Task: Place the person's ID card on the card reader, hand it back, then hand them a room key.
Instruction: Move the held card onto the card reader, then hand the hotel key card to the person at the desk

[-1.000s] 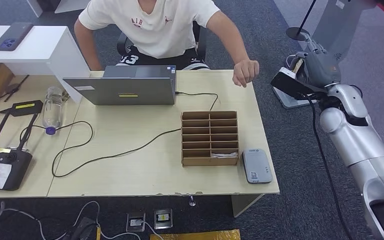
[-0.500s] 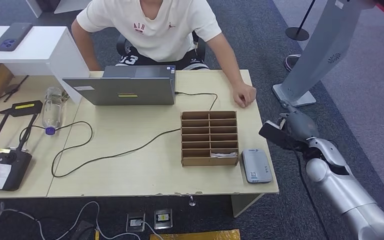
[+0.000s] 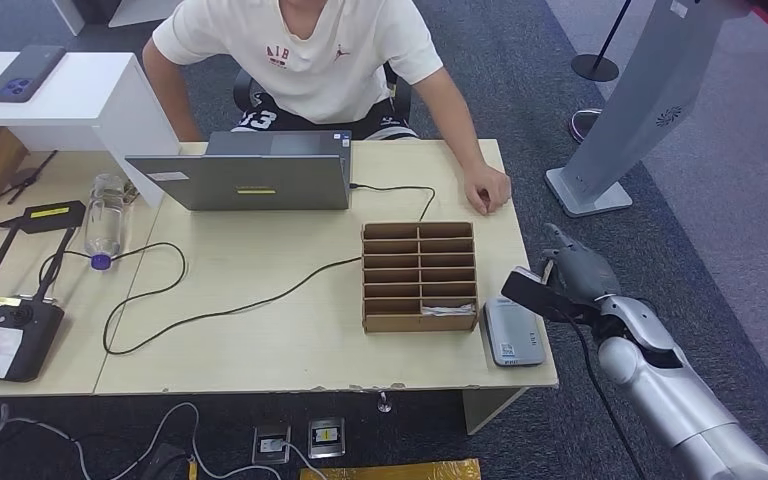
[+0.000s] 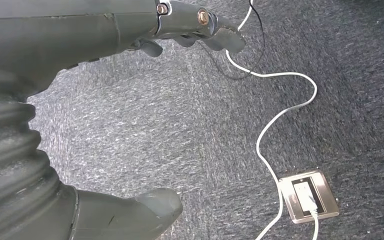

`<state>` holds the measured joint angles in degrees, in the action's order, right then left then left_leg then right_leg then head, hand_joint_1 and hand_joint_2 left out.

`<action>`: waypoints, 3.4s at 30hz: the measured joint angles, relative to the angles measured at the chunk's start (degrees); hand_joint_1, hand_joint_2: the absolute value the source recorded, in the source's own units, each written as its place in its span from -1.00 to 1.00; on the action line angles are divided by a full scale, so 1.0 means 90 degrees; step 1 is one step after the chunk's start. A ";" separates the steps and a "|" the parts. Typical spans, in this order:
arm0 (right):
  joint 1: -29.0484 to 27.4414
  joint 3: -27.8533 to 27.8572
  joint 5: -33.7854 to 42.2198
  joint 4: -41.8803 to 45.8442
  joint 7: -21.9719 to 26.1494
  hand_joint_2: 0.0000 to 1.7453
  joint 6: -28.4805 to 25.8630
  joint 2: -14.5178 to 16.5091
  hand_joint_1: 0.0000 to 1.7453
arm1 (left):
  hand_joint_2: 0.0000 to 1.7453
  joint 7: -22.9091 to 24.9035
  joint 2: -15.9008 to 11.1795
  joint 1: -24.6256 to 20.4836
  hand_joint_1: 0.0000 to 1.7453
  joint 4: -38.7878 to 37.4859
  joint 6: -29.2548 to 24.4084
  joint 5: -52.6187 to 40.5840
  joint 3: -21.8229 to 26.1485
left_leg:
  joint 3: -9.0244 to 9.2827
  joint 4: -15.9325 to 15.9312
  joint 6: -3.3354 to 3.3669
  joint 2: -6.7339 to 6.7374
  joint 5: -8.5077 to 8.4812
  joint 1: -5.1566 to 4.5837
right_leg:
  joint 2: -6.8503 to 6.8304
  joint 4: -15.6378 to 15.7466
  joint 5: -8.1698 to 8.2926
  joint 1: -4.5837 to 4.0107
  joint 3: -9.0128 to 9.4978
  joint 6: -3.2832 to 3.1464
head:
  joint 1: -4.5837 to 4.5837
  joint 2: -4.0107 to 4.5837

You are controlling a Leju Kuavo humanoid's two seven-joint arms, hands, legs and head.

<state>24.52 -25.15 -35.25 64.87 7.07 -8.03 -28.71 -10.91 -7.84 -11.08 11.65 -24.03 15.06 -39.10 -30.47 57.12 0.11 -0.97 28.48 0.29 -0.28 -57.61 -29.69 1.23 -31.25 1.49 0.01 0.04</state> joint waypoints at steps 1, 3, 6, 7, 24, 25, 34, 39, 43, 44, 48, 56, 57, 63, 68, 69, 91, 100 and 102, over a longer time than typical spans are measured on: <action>0.0001 -0.0001 -0.0004 -0.0001 0.0004 1.00 0.0008 0.0015 1.00 | 1.00 -0.0001 -0.0001 0.0004 -1.00 0.0000 0.0001 -0.0001 0.0000 | 0.0000 0.0000 0.0000 0.0000 0.0000 0.0000 | 0.0000 0.0000 0.0000 0.0000 0.0000 0.0000 | 0.0000 0.0000; 0.0001 -0.0001 0.0006 -0.0004 0.0006 1.00 0.0017 0.0037 1.00 | 1.00 -0.0001 -0.0001 0.0011 -1.00 0.0000 0.0001 -0.0004 0.0000 | 0.0000 0.0000 0.0000 0.0000 0.0000 0.0000 | 0.0000 0.0000 0.0000 0.0000 0.0000 0.0000 | -0.0001 0.0000; -0.0002 -0.0001 0.0064 -0.0016 -0.0004 1.00 0.0007 0.0065 1.00 | 1.00 -0.0001 -0.0002 0.0014 -1.00 0.0000 0.0002 -0.0030 0.0000 | 0.0000 0.0000 0.0000 0.0000 0.0000 0.0000 | 0.0000 0.0000 0.0000 0.0000 0.0000 0.0000 | 0.0000 0.0000; -0.0005 -0.0001 0.0079 -0.0020 -0.0007 1.00 -0.0001 0.0072 1.00 | 1.00 -0.0001 -0.0003 0.0014 -1.00 0.0000 0.0003 -0.0042 0.0000 | 0.0000 0.0000 0.0000 0.0000 0.0000 0.0000 | 0.0000 0.0000 0.0000 0.0000 0.0000 0.0000 | 0.0001 0.0000; -0.0321 -0.0104 0.0175 -0.0227 0.0007 1.00 -0.0117 0.0301 1.00 | 1.00 0.0001 -0.0008 0.0020 -1.00 -0.0002 0.0007 -0.0062 -0.0010 | -0.0001 -0.0001 0.0000 0.0000 0.0000 0.0000 | 0.0000 0.0000 0.0000 0.0000 0.0000 0.0000 | 0.0001 0.0000; -0.0347 -0.0104 0.0192 -0.0239 0.0009 1.00 -0.0120 0.0315 1.00 | 1.00 0.0000 -0.0008 0.0024 -1.00 -0.0002 0.0008 -0.0056 -0.0010 | -0.0001 -0.0001 0.0000 0.0000 0.0000 0.0000 | 0.0000 0.0000 0.0000 0.0000 0.0000 0.0000 | 0.0001 0.0000; -0.0400 -0.0121 0.0266 -0.0333 0.0024 1.00 -0.0126 0.0466 1.00 | 1.00 0.0000 -0.0008 0.0078 -1.00 -0.0002 0.0003 -0.0001 -0.0010 | 0.0002 -0.0001 -0.0001 0.0005 0.0000 0.0000 | 0.0005 0.0000 0.0000 0.0000 0.0000 0.0000 | 0.0001 0.0000; -0.0407 -0.0149 0.0356 -0.0392 0.0033 1.00 -0.0214 0.0528 1.00 | 1.00 -0.0001 -0.0008 0.0084 -1.00 -0.0002 0.0003 -0.0026 -0.0010 | 0.0003 -0.0001 -0.0001 0.0006 0.0000 0.0000 | 0.0006 0.0000 0.0000 0.0000 0.0000 0.0000 | 0.0001 0.0000; -0.0419 -0.0154 0.0398 -0.0437 0.0036 1.00 -0.0313 0.0566 1.00 | 1.00 0.0001 -0.0016 0.0076 -1.00 -0.0002 0.0003 -0.0072 -0.0010 | 0.0004 -0.0001 -0.0001 0.0009 0.0000 0.0000 | 0.0010 0.0001 0.0000 0.0000 0.0000 0.0000 | 0.0001 0.0000; -0.0417 -0.0154 0.0419 -0.0447 0.0037 1.00 -0.0327 0.0576 1.00 | 1.00 0.0001 -0.0020 0.0074 -1.00 -0.0002 0.0004 -0.0077 -0.0011 | 0.0004 -0.0001 -0.0001 0.0009 0.0000 0.0000 | 0.0011 0.0001 0.0000 0.0000 0.0000 0.0000 | 0.0002 0.0000; -0.0375 -0.0157 0.0612 -0.0495 0.0066 1.00 -0.0355 0.0607 1.00 | 1.00 0.0001 -0.0036 0.0075 -1.00 -0.0002 0.0003 -0.0072 -0.0012 | 0.0004 -0.0001 -0.0001 0.0010 0.0000 0.0000 | 0.0012 0.0000 0.0000 0.0000 0.0000 -0.0001 | 0.0001 0.0000; 0.0056 -0.0106 0.0755 -0.0627 0.0231 1.00 -0.0467 0.0681 1.00 | 1.00 0.0001 -0.0011 0.0079 -1.00 -0.0002 -0.0037 -0.0049 -0.0012 | 0.0004 0.0000 -0.0001 0.0010 -0.0001 0.0000 | 0.0011 0.0000 0.0003 0.0000 -0.0001 -0.0003 | 0.0001 0.0000; 0.0107 -0.0094 0.0746 -0.0640 0.0245 1.00 -0.0481 0.0690 1.00 | 1.00 0.0001 -0.0006 0.0080 -1.00 -0.0002 -0.0039 -0.0049 -0.0012 | 0.0003 0.0000 -0.0001 0.0010 -0.0001 0.0000 | 0.0011 0.0000 0.0003 0.0000 0.0000 -0.0003 | 0.0001 0.0000; 0.0658 0.0108 0.0665 -0.0662 0.0360 1.00 -0.0664 0.0654 1.00 | 1.00 -0.0002 0.0004 0.0076 -1.00 -0.0002 -0.0091 -0.0112 -0.0020 | -0.0001 0.0001 -0.0001 0.0018 -0.0001 -0.0005 | 0.0022 -0.0001 0.0009 0.0005 -0.0011 -0.0005 | -0.0001 0.0000; 0.1544 0.0506 0.0729 -0.0661 0.0415 1.00 -0.0547 0.0459 1.00 | 1.00 -0.0002 0.0013 0.0061 -1.00 -0.0002 -0.0118 -0.0193 -0.0049 | 0.0000 0.0003 -0.0001 0.0022 -0.0002 -0.0005 | 0.0026 0.0000 0.0013 0.0005 -0.0013 -0.0003 | 0.0002 0.0000; 0.1643 0.0559 0.0714 -0.0661 0.0448 1.00 -0.0551 0.0436 1.00 | 1.00 -0.0003 0.0016 0.0054 -1.00 -0.0002 -0.0118 -0.0206 -0.0063 | 0.0000 0.0003 -0.0001 0.0022 -0.0002 -0.0005 | 0.0026 0.0000 0.0013 0.0005 -0.0013 -0.0003 | 0.0002 0.0000; 0.3923 0.0324 -0.0676 -0.1707 0.1063 1.00 -0.0214 0.0509 1.00 | 1.00 0.0100 0.0063 -0.0260 -1.00 -0.0002 0.0164 -0.0614 -0.0380 | -0.0037 0.0002 -0.0004 0.0018 -0.0005 0.0003 | 0.0024 -0.0009 0.0016 -0.0002 -0.0037 -0.0005 | 0.0001 0.0000; 0.4498 -0.0633 -0.1933 -0.3108 0.1012 1.00 -0.0214 0.1515 1.00 | 1.00 0.0134 0.0063 -0.0303 -1.00 0.0010 0.0190 -0.0423 -0.0413 | -0.0043 0.0003 -0.0012 0.0008 -0.0011 0.0013 | 0.0013 -0.0021 0.0015 -0.0013 -0.0048 -0.0007 | 0.0001 0.0000; 0.4553 -0.0776 -0.1990 -0.3323 0.0995 1.00 -0.0218 0.1691 1.00 | 1.00 0.0133 0.0063 -0.0287 -1.00 0.0010 0.0186 -0.0390 -0.0413 | -0.0043 0.0003 -0.0013 0.0009 -0.0011 0.0014 | 0.0014 -0.0021 0.0015 -0.0014 -0.0048 -0.0008 | 0.0001 0.0000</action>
<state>65.50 -32.13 -53.16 34.97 16.03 -9.99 -13.49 -9.72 -7.27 -13.66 11.74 -22.35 11.55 -42.82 -30.86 57.15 0.00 -0.89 28.38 0.42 -0.15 -57.80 -29.56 1.11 -31.69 1.43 0.01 0.04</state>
